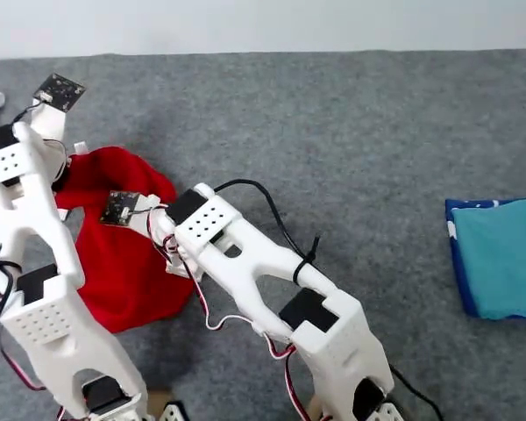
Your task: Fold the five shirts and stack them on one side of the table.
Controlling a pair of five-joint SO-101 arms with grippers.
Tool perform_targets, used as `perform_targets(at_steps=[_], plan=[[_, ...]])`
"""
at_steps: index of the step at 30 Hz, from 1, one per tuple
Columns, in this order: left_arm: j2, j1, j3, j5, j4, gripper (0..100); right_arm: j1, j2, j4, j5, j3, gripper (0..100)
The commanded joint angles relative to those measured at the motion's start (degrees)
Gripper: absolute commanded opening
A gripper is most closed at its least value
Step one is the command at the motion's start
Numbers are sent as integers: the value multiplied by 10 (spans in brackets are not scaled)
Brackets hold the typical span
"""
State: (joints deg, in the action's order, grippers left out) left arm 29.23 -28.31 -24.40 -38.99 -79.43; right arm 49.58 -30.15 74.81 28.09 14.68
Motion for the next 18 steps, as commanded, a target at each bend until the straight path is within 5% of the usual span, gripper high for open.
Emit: perform_targets(at_steps=[1,13,18], plan=[[-6,-2,-1,4,10,6,6,13,-5,-2,26,264],[-5,-3,-2,23,10,6,-39,-67,-61,2,44,251],[-9,-3,-2,23,10,6,-68,-73,-37,4,93,65]])
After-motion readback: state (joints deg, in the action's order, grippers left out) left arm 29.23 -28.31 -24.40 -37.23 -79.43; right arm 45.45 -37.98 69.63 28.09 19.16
